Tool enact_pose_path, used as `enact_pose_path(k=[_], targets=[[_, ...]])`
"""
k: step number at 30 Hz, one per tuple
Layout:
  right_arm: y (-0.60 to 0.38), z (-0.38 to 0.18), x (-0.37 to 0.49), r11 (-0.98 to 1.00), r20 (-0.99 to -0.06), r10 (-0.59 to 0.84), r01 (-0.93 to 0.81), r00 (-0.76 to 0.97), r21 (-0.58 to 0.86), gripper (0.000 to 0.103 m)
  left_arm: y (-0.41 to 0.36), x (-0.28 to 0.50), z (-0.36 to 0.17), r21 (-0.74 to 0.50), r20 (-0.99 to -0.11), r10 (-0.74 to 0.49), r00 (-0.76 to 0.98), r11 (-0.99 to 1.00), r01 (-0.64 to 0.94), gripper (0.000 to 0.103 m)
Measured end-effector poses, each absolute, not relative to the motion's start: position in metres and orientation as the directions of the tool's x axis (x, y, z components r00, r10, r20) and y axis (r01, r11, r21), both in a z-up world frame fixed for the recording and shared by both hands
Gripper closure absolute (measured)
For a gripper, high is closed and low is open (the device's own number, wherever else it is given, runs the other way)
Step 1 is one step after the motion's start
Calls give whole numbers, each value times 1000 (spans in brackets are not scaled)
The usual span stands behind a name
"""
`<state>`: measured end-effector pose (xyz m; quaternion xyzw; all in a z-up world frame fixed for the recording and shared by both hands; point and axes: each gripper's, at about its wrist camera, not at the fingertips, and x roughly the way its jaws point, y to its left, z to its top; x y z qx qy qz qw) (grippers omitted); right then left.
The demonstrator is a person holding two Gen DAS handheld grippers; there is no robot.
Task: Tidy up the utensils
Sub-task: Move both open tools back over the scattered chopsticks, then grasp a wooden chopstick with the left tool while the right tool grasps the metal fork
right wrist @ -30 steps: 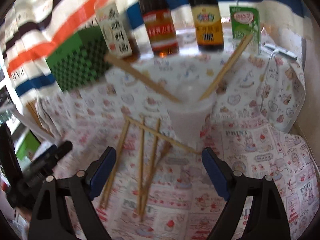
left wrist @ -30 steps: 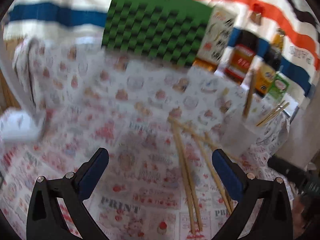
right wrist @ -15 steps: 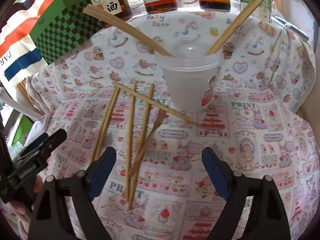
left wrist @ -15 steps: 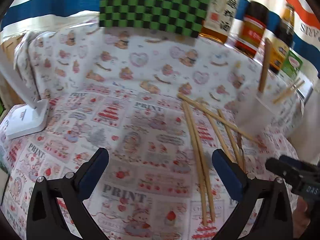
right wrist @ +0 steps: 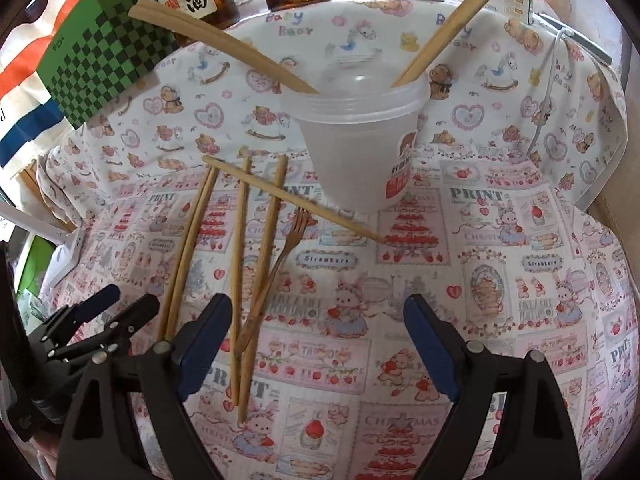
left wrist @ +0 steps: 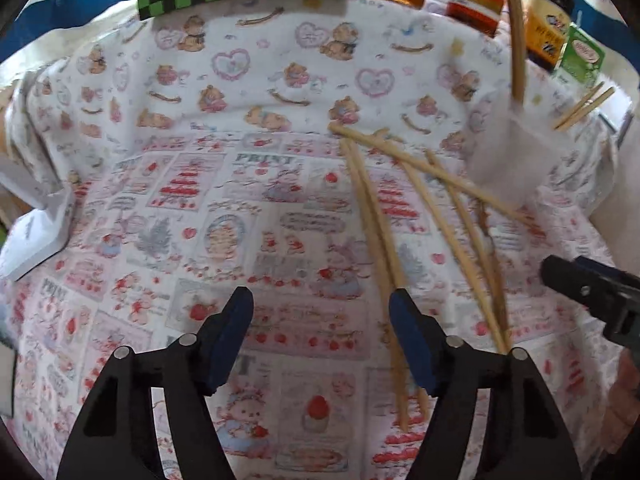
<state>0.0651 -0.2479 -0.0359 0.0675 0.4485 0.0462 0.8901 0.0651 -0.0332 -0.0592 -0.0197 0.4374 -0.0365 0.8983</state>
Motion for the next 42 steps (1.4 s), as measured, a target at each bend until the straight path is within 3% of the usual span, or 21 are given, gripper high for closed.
enact_pose_path(k=[10,21,22,24,25,28,35,40,42], targets=[[-253,-38,66,984,-800,143,2,582,177,17,-35,67,-62,-104,-796,-136,589,991,89,41],[-246,-38,66,993,-801,98,-5,590,117,17,-56,63,-67,36,-793,-51,607,991,130,40],[-246,-37,65,994,-800,95,-6,592,113,17,-55,64,-67,26,-796,-59,603,991,131,43],[-246,-37,65,993,-797,95,-7,596,114,17,-52,64,-65,1,-796,-75,600,992,125,63],[-246,-36,65,993,-796,98,-8,598,117,17,-50,64,-64,5,-793,-68,606,993,118,79],[-247,-36,64,991,-790,115,-13,602,134,17,-45,66,-63,-34,-796,-101,596,992,122,96],[-239,-37,63,985,-766,163,-55,621,165,17,-30,68,-58,-71,-788,-97,609,995,67,98],[-217,-41,59,983,-756,184,-128,628,132,18,-15,51,-31,-125,-679,-105,726,992,26,98],[-209,-44,58,983,-755,182,-143,631,117,24,-7,43,-20,-151,-624,-107,774,988,15,98]])
